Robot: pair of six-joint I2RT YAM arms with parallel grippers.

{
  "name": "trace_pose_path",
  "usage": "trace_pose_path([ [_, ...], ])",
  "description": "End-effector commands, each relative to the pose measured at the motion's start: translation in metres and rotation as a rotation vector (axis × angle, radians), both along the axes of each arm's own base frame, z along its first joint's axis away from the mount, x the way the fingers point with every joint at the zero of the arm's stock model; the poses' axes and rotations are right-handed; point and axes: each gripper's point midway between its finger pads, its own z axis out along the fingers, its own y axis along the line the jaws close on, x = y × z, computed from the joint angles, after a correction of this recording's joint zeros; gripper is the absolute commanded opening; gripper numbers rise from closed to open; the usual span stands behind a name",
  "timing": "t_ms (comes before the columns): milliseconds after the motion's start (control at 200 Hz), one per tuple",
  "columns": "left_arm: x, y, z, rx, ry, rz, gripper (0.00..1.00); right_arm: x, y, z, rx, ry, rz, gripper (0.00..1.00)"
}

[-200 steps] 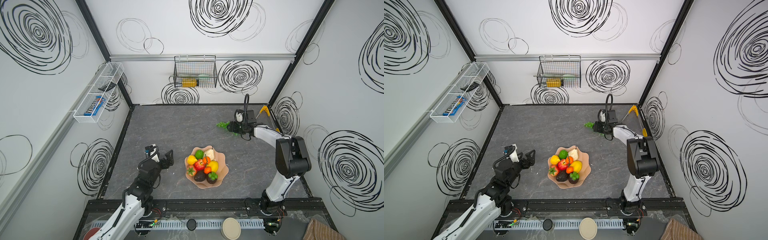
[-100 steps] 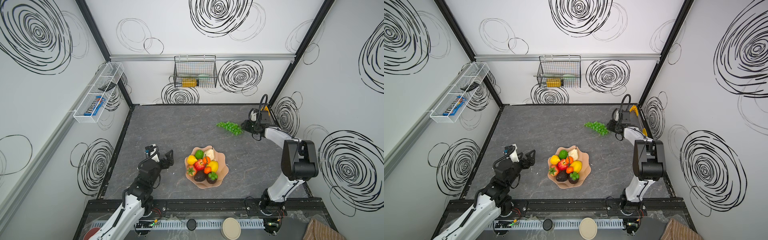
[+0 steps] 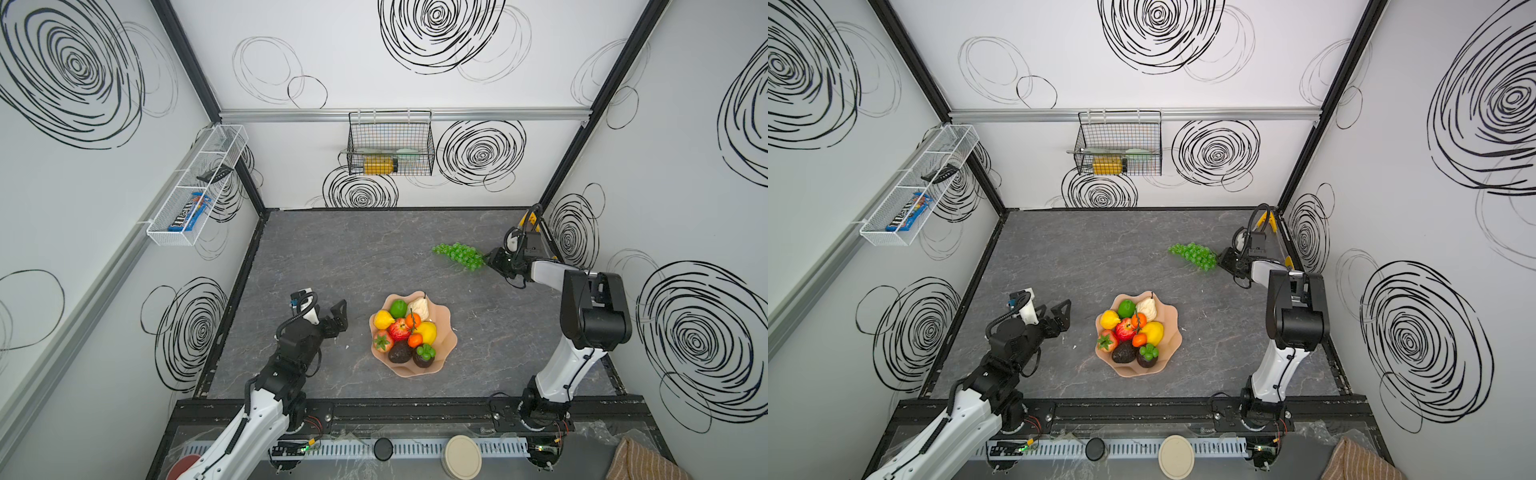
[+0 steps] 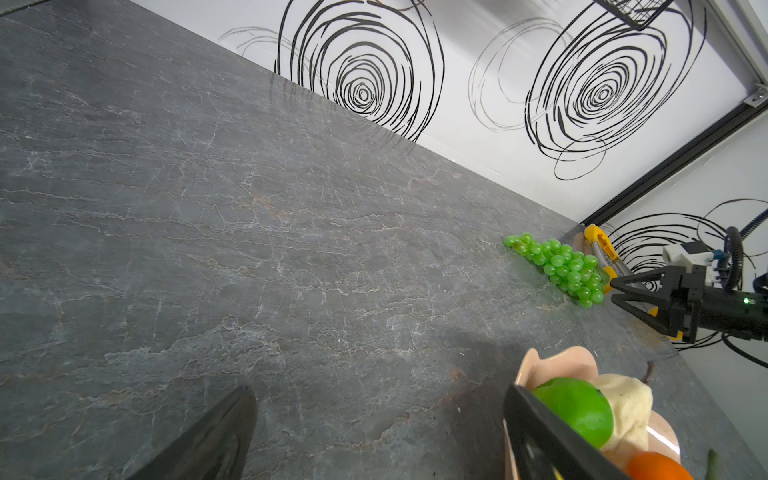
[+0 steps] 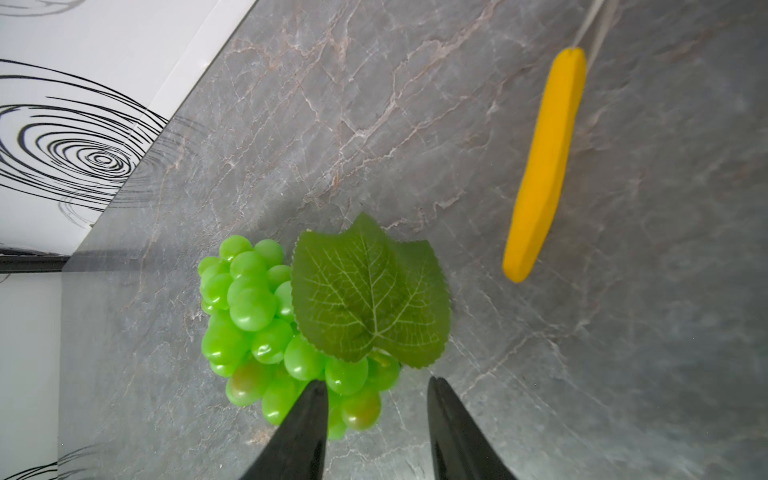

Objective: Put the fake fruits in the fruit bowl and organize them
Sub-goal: 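Close the right gripper on the grape bunch stem and lift it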

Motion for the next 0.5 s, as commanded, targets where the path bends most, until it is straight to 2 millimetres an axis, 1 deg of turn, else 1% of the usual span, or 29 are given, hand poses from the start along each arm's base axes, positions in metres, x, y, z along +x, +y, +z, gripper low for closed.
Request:
trace_pose_path([
  [0, 0.0036, 0.0004, 0.011, -0.02, -0.049, 0.005, 0.97, 0.0043, 0.0022, 0.0048, 0.089, -0.037, -0.039, 0.44],
  [170, 0.0036, -0.0001, 0.0109, -0.021, -0.048, 0.003, 0.97, 0.0035, 0.0038, 0.0038, 0.153, -0.047, -0.082, 0.46],
  [495, 0.0029, -0.0004, 0.012, -0.022, -0.052, 0.0, 0.97, 0.0026, -0.0029, -0.0014, 0.277, -0.045, -0.231, 0.48],
])
